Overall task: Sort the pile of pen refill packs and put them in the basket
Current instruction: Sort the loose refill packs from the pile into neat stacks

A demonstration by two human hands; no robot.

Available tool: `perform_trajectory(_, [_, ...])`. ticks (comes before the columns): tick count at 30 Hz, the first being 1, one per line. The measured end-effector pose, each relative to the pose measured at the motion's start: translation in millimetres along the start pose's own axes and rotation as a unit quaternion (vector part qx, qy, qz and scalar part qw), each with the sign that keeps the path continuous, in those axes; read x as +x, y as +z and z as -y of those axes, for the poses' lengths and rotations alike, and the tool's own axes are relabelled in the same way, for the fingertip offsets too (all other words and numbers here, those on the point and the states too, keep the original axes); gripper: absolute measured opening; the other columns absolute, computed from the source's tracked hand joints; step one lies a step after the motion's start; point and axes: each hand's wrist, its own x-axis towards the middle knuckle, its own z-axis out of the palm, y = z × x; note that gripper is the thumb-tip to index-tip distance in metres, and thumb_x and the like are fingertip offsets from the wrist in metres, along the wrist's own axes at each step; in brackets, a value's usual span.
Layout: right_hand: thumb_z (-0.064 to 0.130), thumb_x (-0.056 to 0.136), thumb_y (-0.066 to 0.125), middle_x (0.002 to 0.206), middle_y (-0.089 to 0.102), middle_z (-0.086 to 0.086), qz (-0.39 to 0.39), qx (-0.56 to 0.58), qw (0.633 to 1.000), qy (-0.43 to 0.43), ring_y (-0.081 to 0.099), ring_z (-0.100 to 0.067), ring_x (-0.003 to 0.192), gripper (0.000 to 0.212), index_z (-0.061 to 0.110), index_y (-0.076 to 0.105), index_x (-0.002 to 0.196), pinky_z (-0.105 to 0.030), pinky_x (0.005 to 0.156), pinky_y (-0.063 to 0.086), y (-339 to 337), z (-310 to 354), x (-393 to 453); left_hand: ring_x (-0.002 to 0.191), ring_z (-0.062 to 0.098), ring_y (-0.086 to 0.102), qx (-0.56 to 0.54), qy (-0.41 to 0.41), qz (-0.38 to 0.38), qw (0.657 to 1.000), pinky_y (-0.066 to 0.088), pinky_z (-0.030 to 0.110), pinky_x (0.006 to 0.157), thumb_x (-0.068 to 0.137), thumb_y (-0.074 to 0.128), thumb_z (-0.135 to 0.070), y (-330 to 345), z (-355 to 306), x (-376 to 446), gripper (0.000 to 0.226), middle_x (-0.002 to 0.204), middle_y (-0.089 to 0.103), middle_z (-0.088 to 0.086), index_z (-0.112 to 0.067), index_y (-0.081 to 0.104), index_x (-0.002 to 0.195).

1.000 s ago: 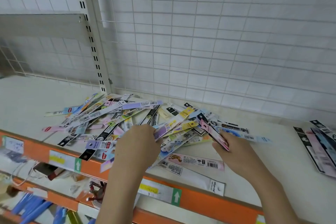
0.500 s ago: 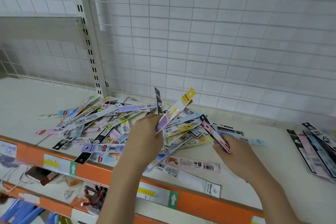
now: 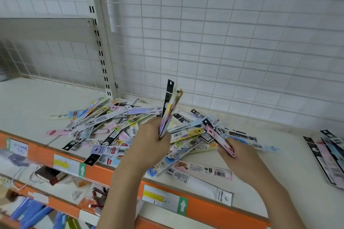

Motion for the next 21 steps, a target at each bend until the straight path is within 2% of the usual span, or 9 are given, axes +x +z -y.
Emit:
perform_trajectory(2, [0.033, 0.093, 0.050, 0.068, 0.055, 0.003, -0.002, -0.002, 1.000, 0.000, 0.054, -0.012, 0.061, 0.021, 0.028, 0.045, 0.073, -0.029, 0.059, 0.044, 1, 2, 1, 0.054, 0.017, 0.041, 0.009, -0.006, -0.057, 0.998, 0.032, 0.019, 0.051, 0.092, 0.049, -0.014, 1, 4, 2, 0.023, 0.061, 0.046, 0.005, -0.004, 0.049, 0.072])
perform_trajectory(4, [0.034, 0.094, 0.049, 0.067, 0.057, 0.002, -0.006, -0.003, 1.000, 0.000, 0.056, -0.014, 0.062, 0.020, 0.025, 0.049, 0.076, -0.030, 0.059, 0.045, 3, 3, 2, 0.052, 0.012, 0.041, 0.007, -0.019, -0.096, 0.995, 0.033, 0.016, 0.048, 0.092, 0.052, -0.016, -1, 7, 4, 0.019, 0.059, 0.044, -0.002, -0.013, 0.042, 0.075])
perform_trajectory(8, [0.035, 0.094, 0.047, 0.058, 0.049, 0.003, -0.011, 0.002, 1.000, 0.002, 0.048, -0.014, 0.052, 0.026, 0.022, 0.045, 0.072, -0.028, 0.052, 0.038, 7, 7, 8, 0.052, 0.014, 0.046, -0.006, -0.045, -0.106, 0.993, 0.031, 0.019, 0.044, 0.090, 0.056, -0.017, -7, 16, -1, 0.024, 0.063, 0.050, -0.003, -0.019, 0.034, 0.098])
perform_trajectory(11, [0.034, 0.095, 0.046, 0.055, 0.044, 0.003, -0.009, -0.006, 1.000, -0.002, 0.043, -0.012, 0.050, 0.029, 0.025, 0.041, 0.068, -0.030, 0.052, 0.036, 12, 16, 15, 0.048, 0.014, 0.037, -0.006, -0.088, -0.124, 0.988, 0.025, 0.021, 0.042, 0.088, 0.059, -0.029, -14, 21, -7, 0.028, 0.054, 0.038, -0.001, -0.020, 0.036, 0.101])
perform_trajectory(12, [0.034, 0.095, 0.046, 0.055, 0.044, 0.003, -0.007, -0.018, 1.000, -0.010, 0.043, -0.012, 0.050, 0.028, 0.025, 0.041, 0.069, -0.029, 0.051, 0.034, 14, 21, 17, 0.048, 0.014, 0.037, 0.001, -0.100, -0.132, 0.986, 0.024, 0.025, 0.045, 0.087, 0.059, -0.033, -18, 22, -9, 0.026, 0.053, 0.038, 0.000, -0.020, 0.040, 0.098])
perform_trajectory(14, [0.034, 0.095, 0.047, 0.056, 0.044, 0.005, 0.003, -0.039, 0.999, -0.025, 0.043, -0.011, 0.053, 0.031, 0.027, 0.037, 0.066, -0.029, 0.051, 0.033, 18, 30, 21, 0.048, 0.015, 0.038, 0.021, -0.116, -0.151, 0.981, 0.024, 0.028, 0.046, 0.089, 0.057, -0.034, -27, 27, -11, 0.021, 0.051, 0.039, 0.000, -0.019, 0.045, 0.078])
perform_trajectory(16, [0.032, 0.094, 0.048, 0.058, 0.043, 0.007, 0.016, -0.048, 0.998, -0.037, 0.041, -0.008, 0.055, 0.035, 0.029, 0.032, 0.063, -0.026, 0.051, 0.032, 23, 40, 26, 0.047, 0.019, 0.040, 0.044, -0.136, -0.162, 0.976, 0.025, 0.030, 0.046, 0.092, 0.052, -0.031, -36, 35, -15, 0.039, 0.048, 0.040, 0.003, -0.017, 0.038, 0.059])
perform_trajectory(19, [0.027, 0.094, 0.050, 0.063, 0.039, 0.009, 0.029, -0.069, 0.994, -0.078, 0.036, -0.002, 0.057, 0.039, 0.029, 0.030, 0.061, -0.021, 0.051, 0.027, 34, 58, 32, 0.051, 0.033, 0.046, 0.036, -0.171, -0.186, 0.967, 0.036, 0.035, 0.049, 0.094, 0.048, -0.027, -48, 49, -21, 0.041, 0.055, 0.053, 0.018, -0.008, 0.041, 0.058])
perform_trajectory(21, [0.023, 0.093, 0.050, 0.068, 0.036, 0.011, 0.047, -0.068, 0.990, -0.115, 0.033, 0.000, 0.059, 0.038, 0.029, 0.030, 0.061, -0.020, 0.051, 0.026, 44, 72, 38, 0.047, 0.027, 0.035, 0.050, -0.190, -0.207, 0.958, 0.027, 0.032, 0.048, 0.095, 0.046, -0.025, -54, 54, -26, 0.044, 0.049, 0.044, 0.014, -0.011, 0.033, 0.054])
